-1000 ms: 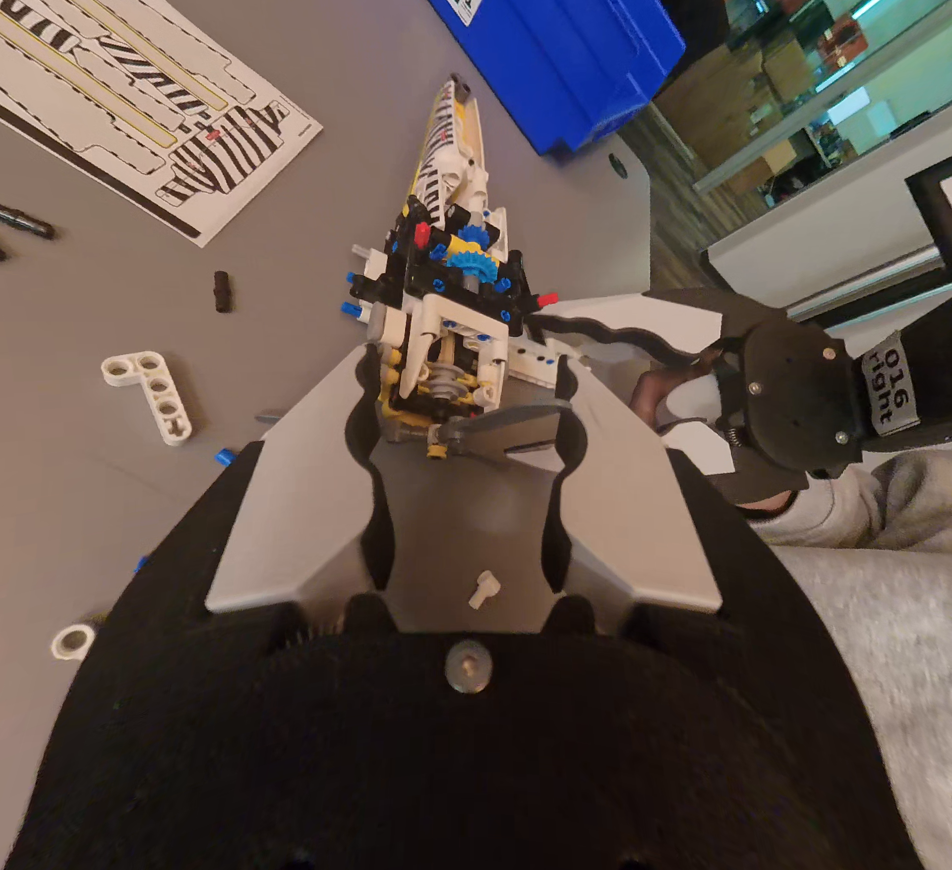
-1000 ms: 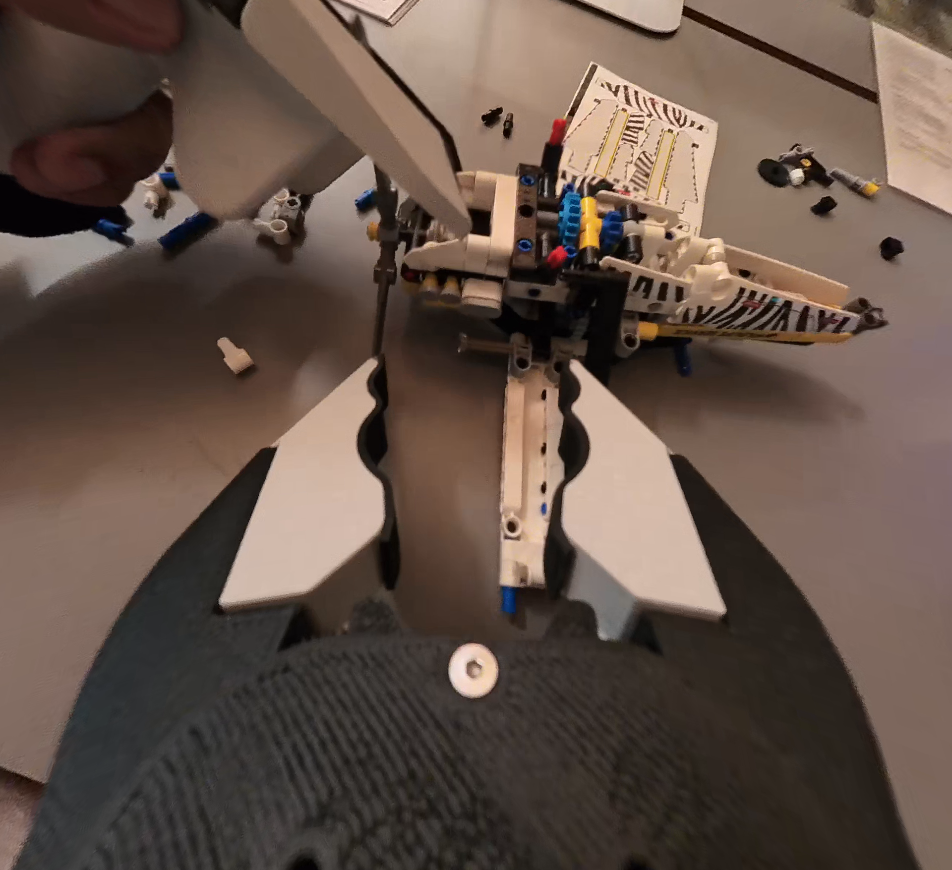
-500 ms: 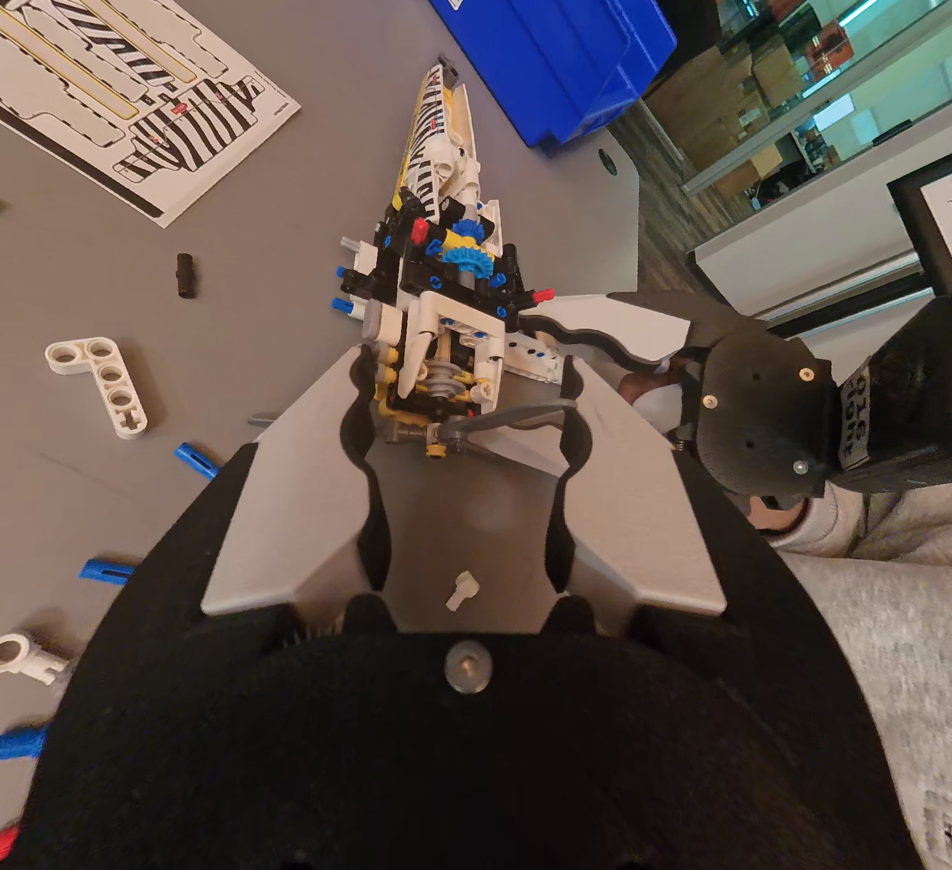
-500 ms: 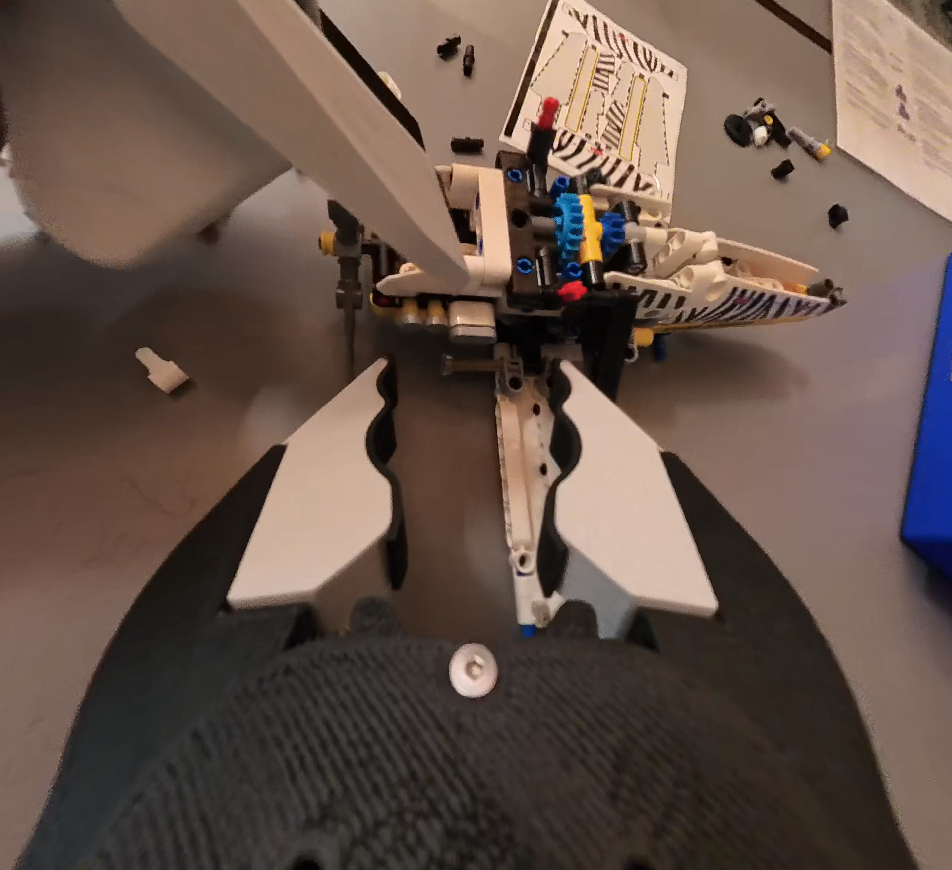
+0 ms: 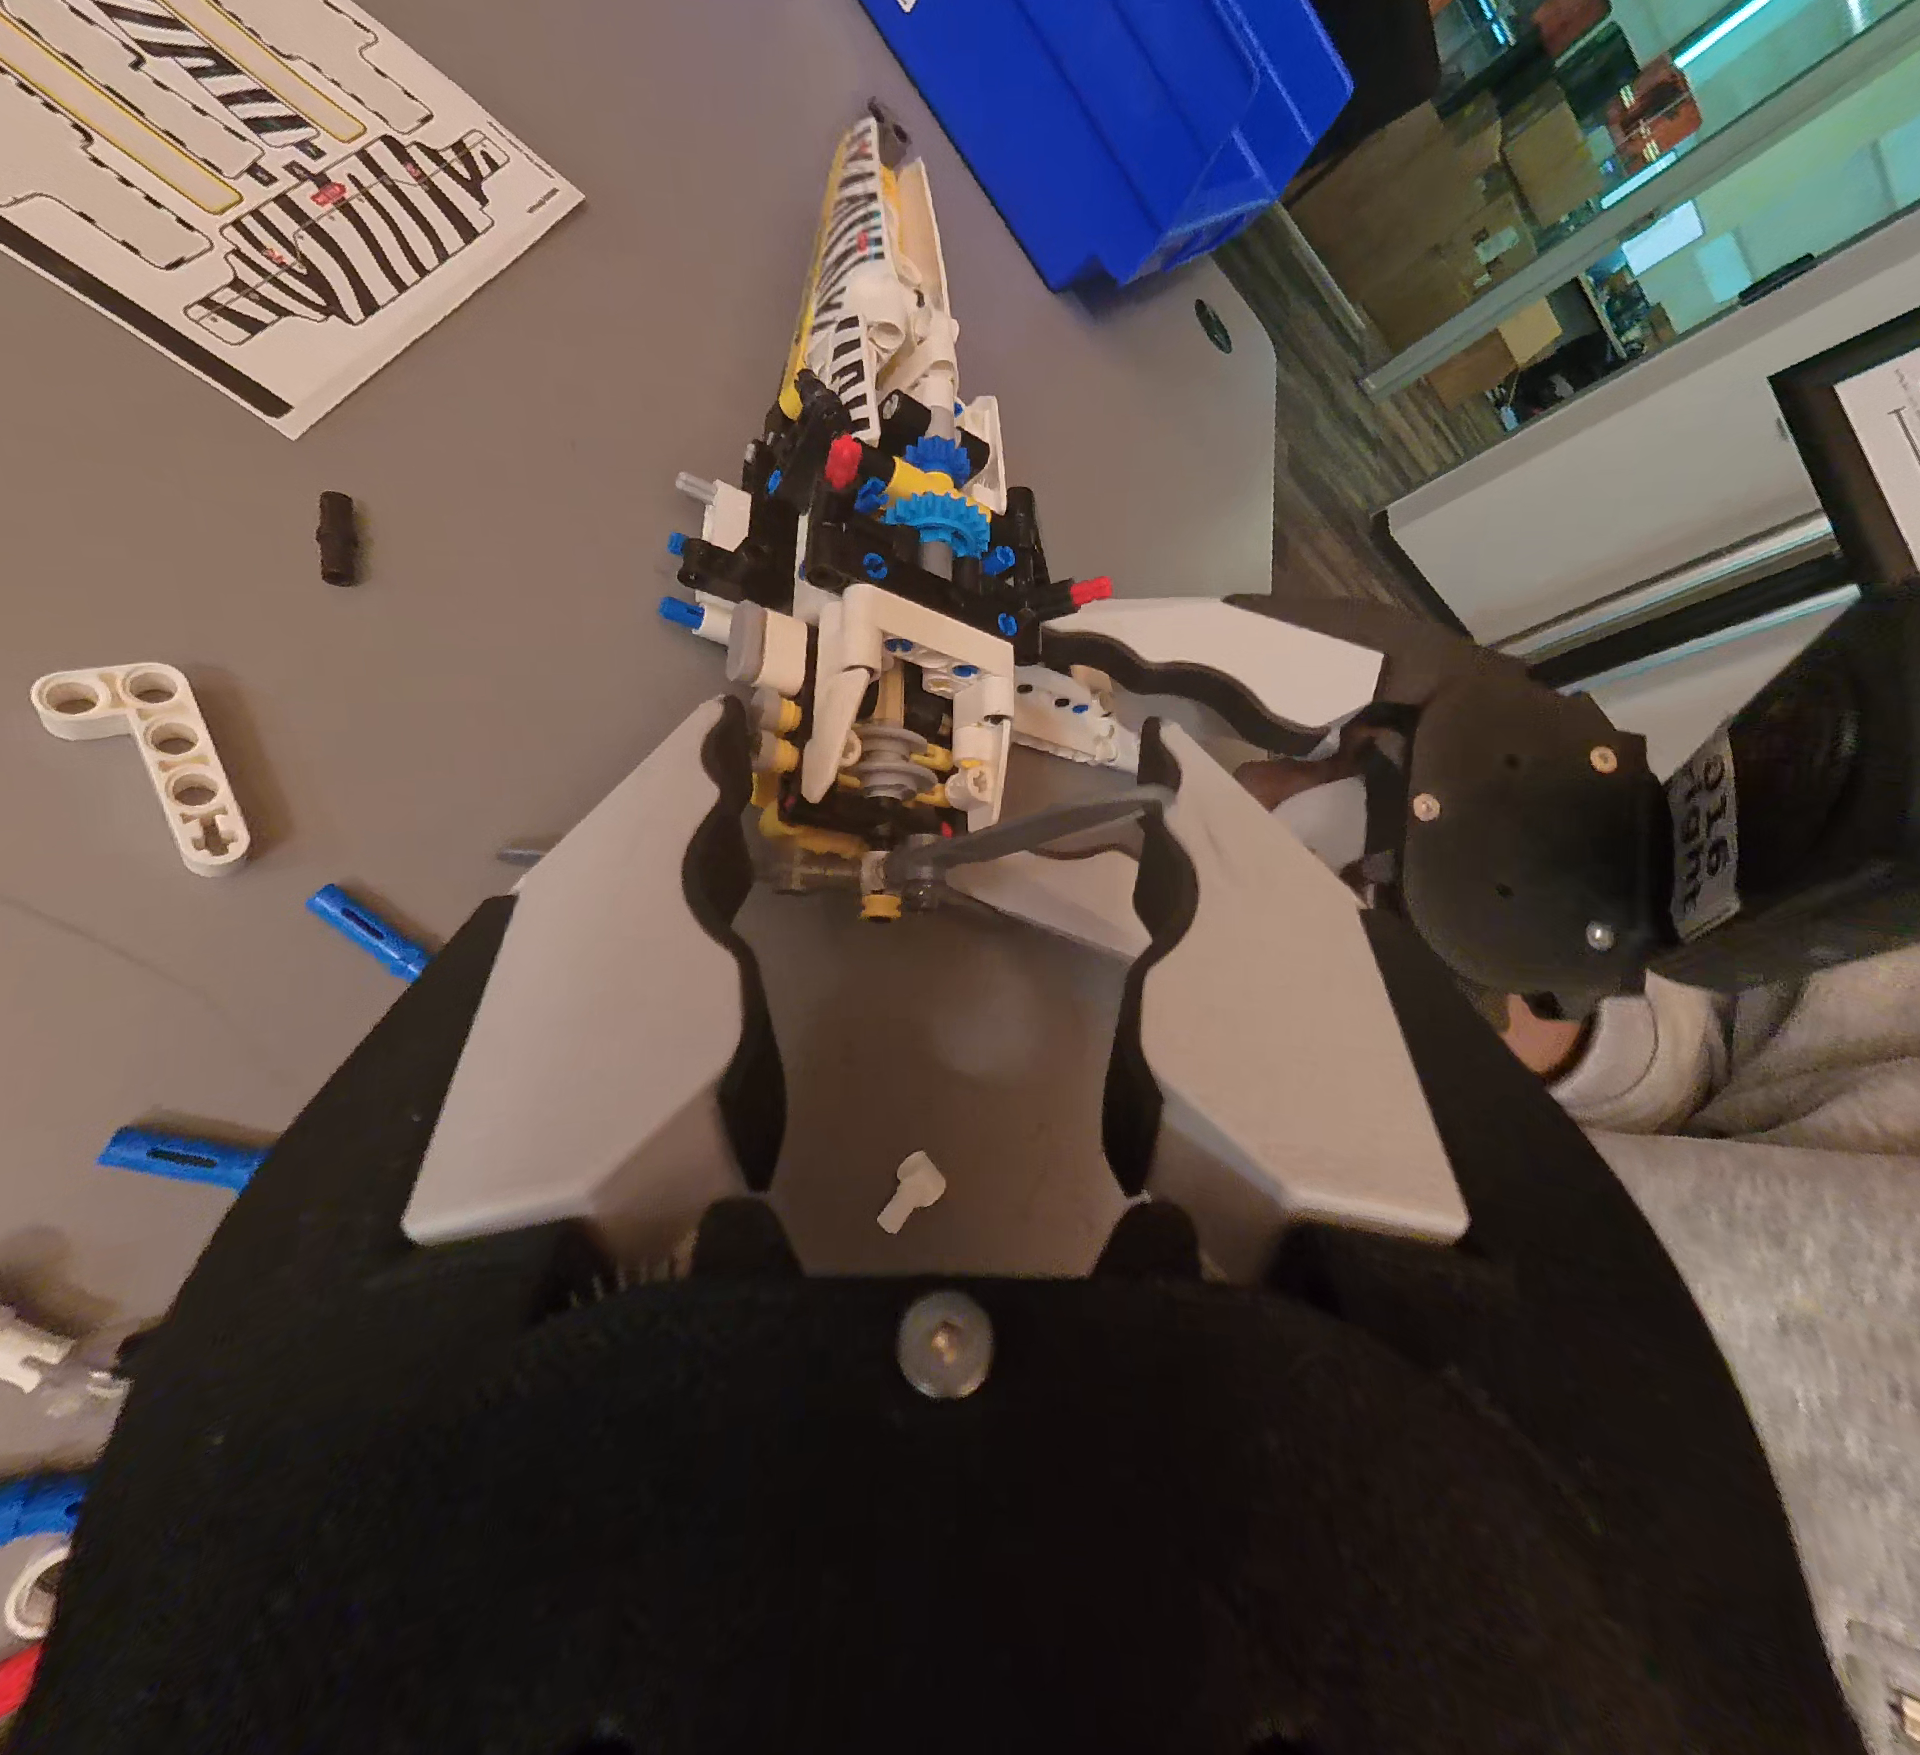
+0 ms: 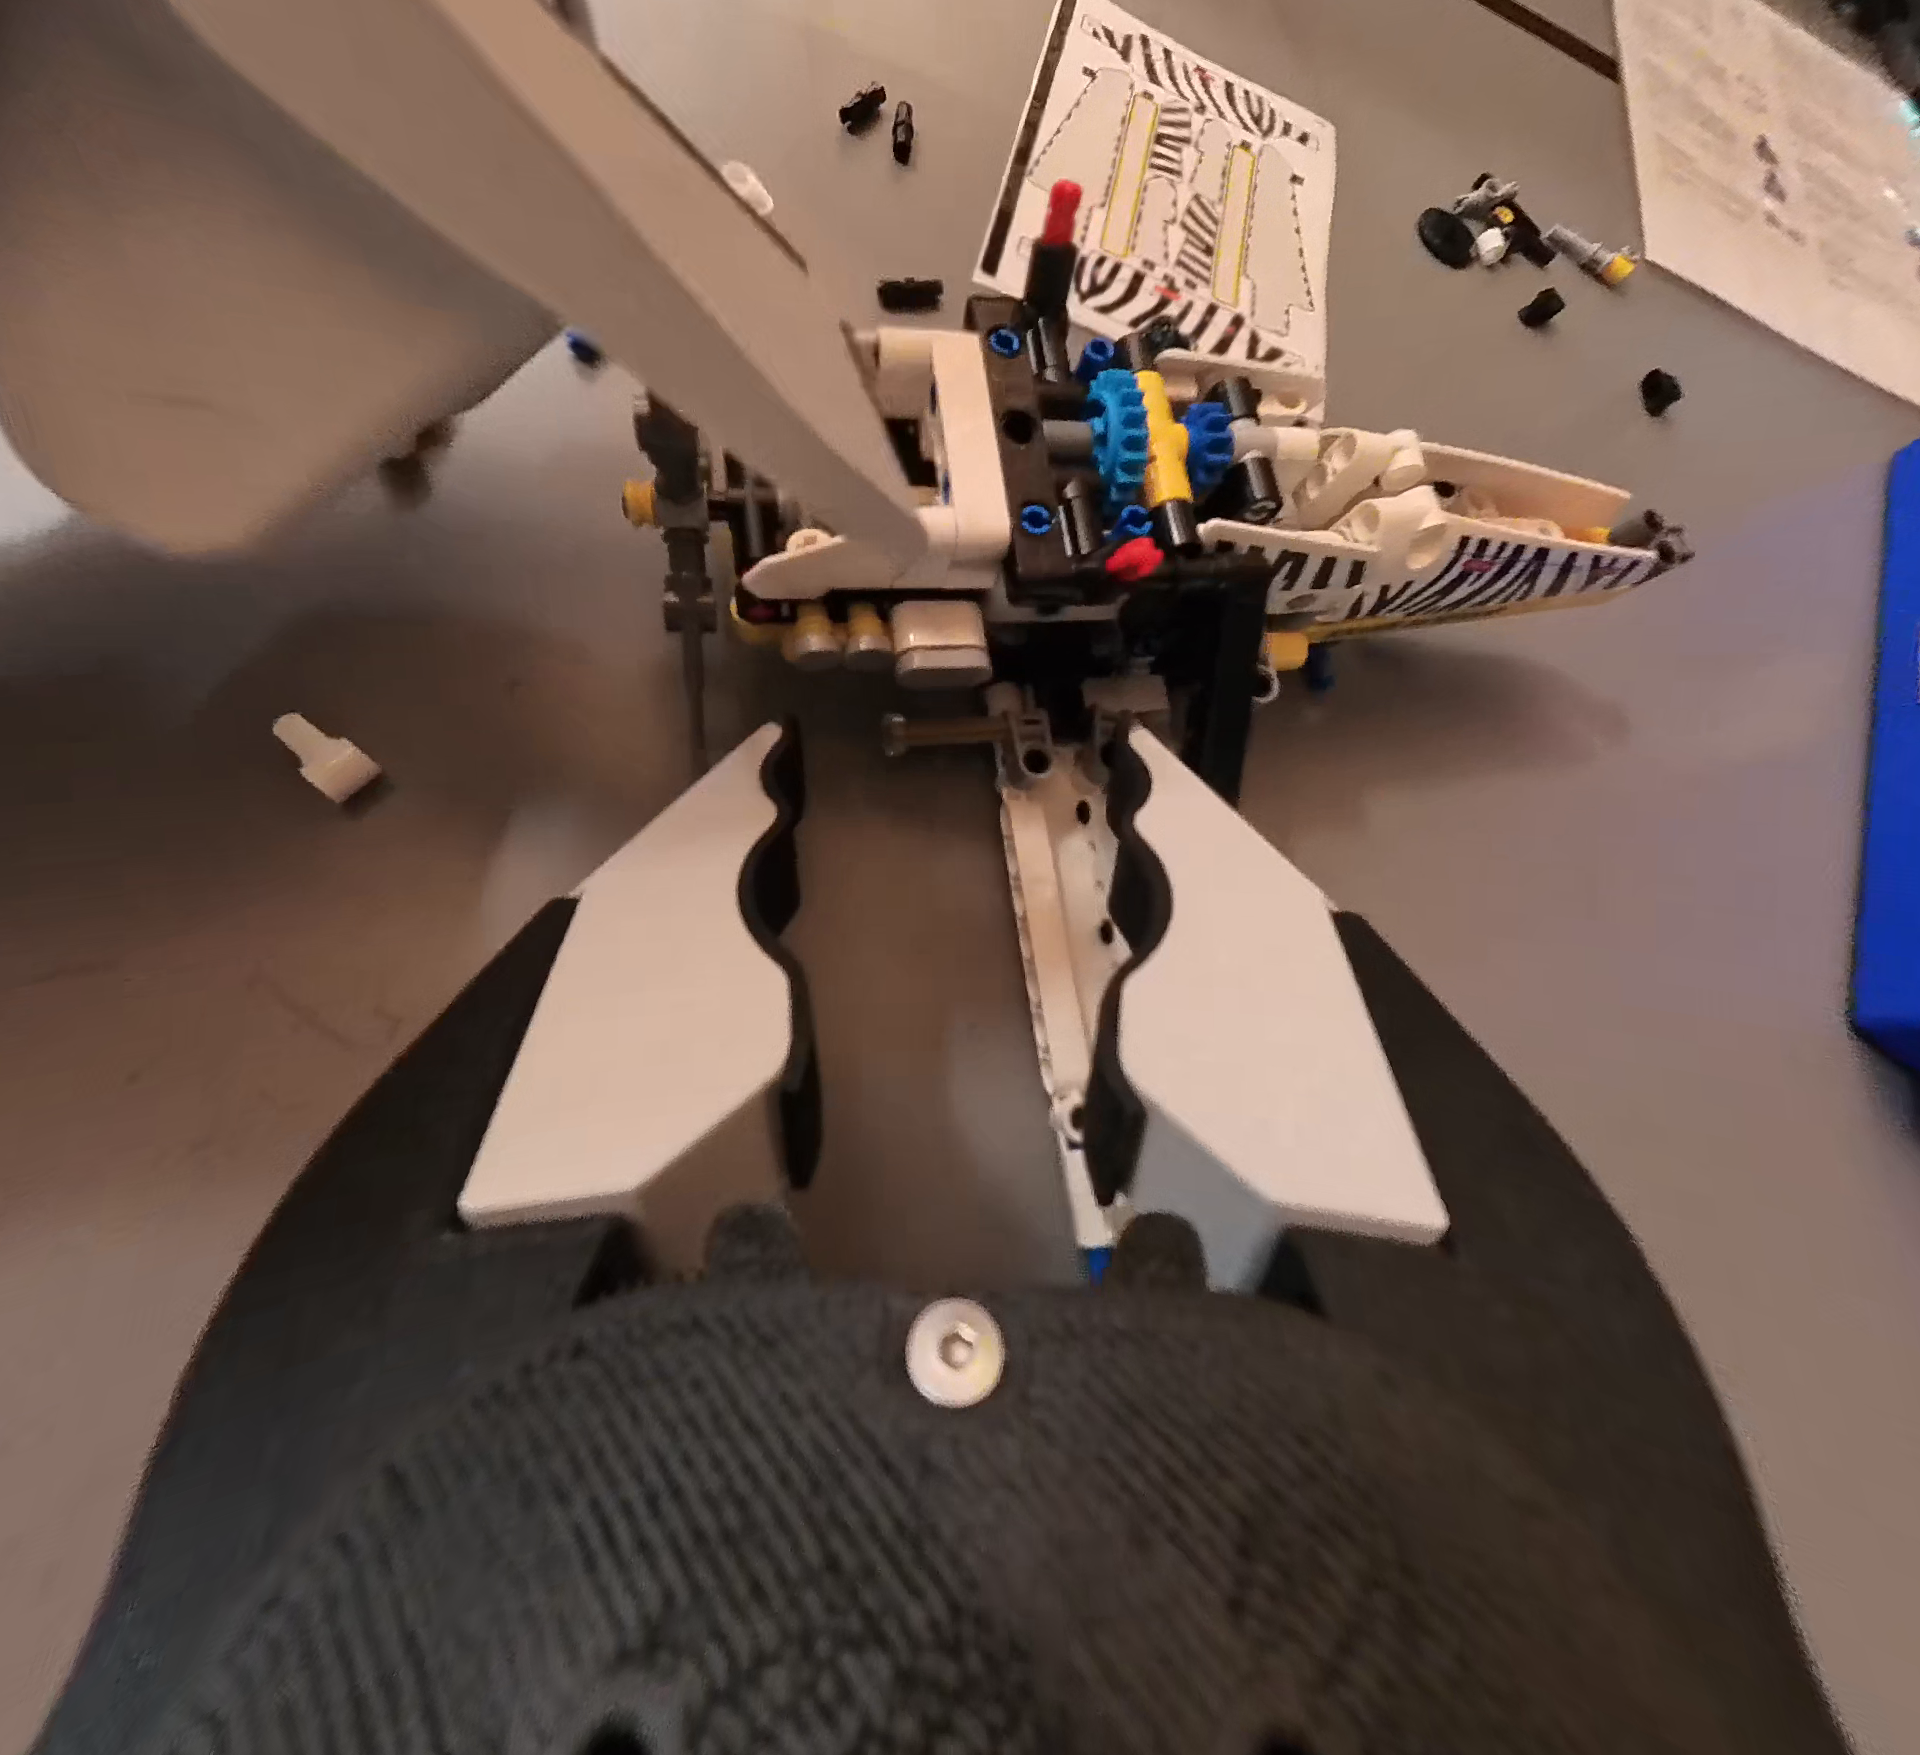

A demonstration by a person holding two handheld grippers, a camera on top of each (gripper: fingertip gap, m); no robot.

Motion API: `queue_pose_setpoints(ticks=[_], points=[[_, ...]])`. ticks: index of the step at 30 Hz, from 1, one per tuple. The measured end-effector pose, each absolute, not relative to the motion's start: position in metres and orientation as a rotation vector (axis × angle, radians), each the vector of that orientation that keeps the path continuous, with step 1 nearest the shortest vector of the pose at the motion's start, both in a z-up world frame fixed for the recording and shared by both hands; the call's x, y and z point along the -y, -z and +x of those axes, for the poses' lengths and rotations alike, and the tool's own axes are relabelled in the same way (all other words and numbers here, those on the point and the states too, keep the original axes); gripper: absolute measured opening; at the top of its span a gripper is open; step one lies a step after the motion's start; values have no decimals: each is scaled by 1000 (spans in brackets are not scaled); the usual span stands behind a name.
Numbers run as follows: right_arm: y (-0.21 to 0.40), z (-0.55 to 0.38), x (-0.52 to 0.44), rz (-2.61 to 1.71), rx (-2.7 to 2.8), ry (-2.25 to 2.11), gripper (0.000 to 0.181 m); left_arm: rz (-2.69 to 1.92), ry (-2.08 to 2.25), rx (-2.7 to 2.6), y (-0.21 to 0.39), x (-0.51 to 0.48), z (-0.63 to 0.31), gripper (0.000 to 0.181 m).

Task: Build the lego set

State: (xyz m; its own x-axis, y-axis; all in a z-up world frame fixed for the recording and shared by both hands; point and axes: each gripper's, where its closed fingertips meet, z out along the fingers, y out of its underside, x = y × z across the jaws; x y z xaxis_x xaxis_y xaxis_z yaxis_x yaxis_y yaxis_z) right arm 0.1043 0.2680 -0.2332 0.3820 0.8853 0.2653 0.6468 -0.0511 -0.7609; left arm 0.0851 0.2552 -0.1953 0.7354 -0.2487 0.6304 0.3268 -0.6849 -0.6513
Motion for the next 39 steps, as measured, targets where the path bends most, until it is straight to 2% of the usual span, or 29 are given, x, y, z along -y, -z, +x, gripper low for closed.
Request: queue_pose_setpoints(ticks=[22,25,30,39], points=[[235,107,-272,-1748,1512,-429,58,-2126,1015,68,197,-254,94,74],[236,108,-274,-1720,1535,-399,54,-2128,1024,72,198,-254,95,74],[235,107,-273,-1728,1530,-417,58,-2125,1032,76,198,-254,95,74],[233,104,-280,-1674,1483,-251,56,-2124,1042,83,198,-254,95,74]])
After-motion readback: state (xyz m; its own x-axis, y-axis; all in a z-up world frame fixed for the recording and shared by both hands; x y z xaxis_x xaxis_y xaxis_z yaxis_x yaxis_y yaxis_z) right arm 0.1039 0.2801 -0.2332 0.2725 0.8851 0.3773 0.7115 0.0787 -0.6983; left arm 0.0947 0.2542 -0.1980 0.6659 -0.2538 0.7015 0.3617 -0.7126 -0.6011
